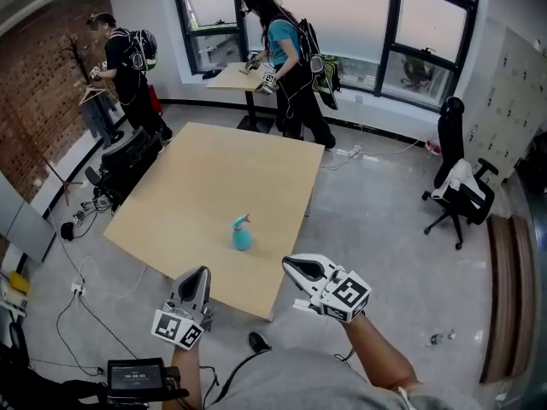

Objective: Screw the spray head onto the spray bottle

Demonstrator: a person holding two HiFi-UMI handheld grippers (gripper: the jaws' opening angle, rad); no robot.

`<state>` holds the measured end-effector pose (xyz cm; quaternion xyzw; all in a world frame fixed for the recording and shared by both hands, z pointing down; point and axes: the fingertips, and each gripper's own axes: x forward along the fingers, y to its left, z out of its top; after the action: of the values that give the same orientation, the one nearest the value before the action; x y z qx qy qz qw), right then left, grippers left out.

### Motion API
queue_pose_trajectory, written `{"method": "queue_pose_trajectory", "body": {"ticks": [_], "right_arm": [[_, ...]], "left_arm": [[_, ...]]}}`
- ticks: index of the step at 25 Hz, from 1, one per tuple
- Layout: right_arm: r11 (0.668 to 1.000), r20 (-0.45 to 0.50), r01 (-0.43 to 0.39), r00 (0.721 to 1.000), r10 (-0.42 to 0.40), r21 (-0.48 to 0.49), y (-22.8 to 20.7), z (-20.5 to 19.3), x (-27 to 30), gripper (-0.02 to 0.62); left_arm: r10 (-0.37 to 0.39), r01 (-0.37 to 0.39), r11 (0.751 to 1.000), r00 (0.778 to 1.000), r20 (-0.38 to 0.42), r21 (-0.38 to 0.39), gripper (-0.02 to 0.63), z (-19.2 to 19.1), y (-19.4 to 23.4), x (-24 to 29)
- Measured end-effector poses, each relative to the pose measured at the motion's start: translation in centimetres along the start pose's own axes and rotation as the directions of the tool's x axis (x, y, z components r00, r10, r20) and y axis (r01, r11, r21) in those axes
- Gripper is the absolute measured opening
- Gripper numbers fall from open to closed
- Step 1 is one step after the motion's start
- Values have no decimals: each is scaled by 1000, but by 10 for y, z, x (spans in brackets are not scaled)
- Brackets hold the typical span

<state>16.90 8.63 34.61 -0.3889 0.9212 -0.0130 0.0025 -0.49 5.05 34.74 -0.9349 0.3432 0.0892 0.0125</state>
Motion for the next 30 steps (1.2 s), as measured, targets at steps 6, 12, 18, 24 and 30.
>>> {"method": "queue_pose_trajectory", "body": {"ticks": [6, 12, 18, 24, 30], "right_arm": [[998, -10, 67, 998, -67, -8, -34, 5, 70, 8], [998, -59, 63, 996, -62, 10, -69, -6, 108, 8], [999, -95, -30, 995, 33, 33, -114, -25, 154, 8], [985, -145, -167, 975, 170, 36, -148, -48, 199, 8], [938, -370, -337, 884, 286, -79, -137, -93, 226, 12]], "left_arm": [[-91, 90, 996, 996, -25, -22, 5, -11, 76, 49], [-109, 107, 993, 994, -30, -55, 5, -25, 112, 88], [-63, 56, 996, 993, -96, -76, 5, -61, 143, 124], [-51, 35, 995, 982, -181, -88, 5, -108, 166, 144], [-129, 94, 988, 941, -313, -125, 74, -182, 166, 140]]}}
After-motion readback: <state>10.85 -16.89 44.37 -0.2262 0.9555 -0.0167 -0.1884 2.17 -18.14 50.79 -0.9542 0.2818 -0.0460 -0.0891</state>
